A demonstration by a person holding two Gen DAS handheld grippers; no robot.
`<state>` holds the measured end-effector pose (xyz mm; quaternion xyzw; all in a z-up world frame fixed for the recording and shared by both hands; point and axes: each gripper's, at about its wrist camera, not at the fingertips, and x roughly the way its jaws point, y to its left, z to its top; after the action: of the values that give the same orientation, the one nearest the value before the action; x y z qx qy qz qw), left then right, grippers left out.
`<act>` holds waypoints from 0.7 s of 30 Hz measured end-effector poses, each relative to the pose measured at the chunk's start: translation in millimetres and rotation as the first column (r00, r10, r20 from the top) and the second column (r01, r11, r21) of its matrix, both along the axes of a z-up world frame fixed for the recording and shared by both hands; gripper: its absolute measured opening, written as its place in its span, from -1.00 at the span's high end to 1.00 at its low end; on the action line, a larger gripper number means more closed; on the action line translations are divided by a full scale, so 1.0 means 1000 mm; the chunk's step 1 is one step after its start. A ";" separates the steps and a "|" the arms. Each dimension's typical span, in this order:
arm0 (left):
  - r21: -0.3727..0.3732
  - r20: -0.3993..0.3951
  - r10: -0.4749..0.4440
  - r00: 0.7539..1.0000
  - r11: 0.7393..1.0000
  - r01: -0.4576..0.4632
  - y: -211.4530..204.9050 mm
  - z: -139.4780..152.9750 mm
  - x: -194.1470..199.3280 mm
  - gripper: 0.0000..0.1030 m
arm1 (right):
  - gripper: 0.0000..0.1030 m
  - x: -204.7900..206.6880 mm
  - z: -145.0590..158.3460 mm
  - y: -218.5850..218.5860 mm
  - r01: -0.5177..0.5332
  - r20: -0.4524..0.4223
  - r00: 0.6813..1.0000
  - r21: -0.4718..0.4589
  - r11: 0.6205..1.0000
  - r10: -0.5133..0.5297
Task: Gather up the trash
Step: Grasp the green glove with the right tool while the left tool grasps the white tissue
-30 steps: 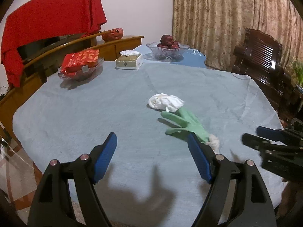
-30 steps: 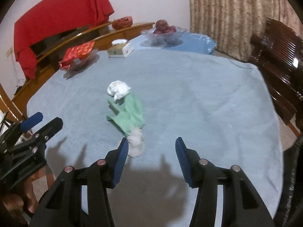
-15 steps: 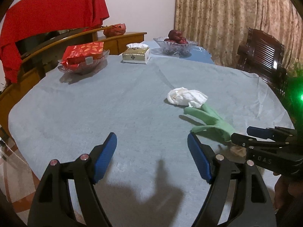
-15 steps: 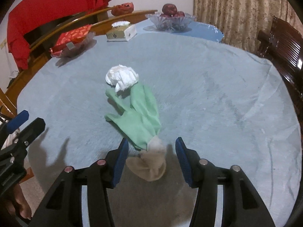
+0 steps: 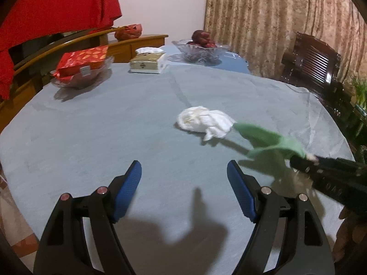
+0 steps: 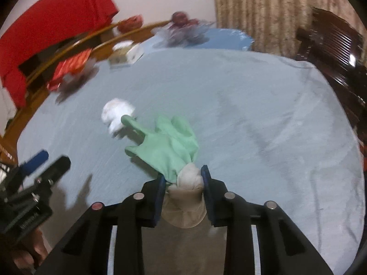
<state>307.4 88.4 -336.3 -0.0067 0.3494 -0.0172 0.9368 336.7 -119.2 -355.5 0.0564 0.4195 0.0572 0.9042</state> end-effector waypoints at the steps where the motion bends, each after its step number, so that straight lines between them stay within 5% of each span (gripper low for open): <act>1: -0.001 -0.001 -0.005 1.000 1.000 0.005 -0.006 0.000 0.003 -0.46 | 0.42 0.002 0.002 -0.005 0.014 0.007 1.000 -0.001 1.000 -0.014; 9: 0.007 0.001 -0.030 1.000 1.000 0.030 -0.035 -0.002 0.030 -0.46 | 0.42 0.033 0.007 -0.060 0.165 0.049 0.985 -0.021 0.986 -0.164; 21: 0.018 -0.034 -0.006 0.999 1.000 0.006 -0.051 -0.015 0.087 -0.46 | 0.42 0.069 -0.001 -0.085 0.241 0.043 0.970 -0.015 0.970 -0.240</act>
<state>394.5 37.6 -351.7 0.0025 0.3653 -0.0166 0.9307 405.5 -204.1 -356.6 0.0968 0.3914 -0.0560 0.9134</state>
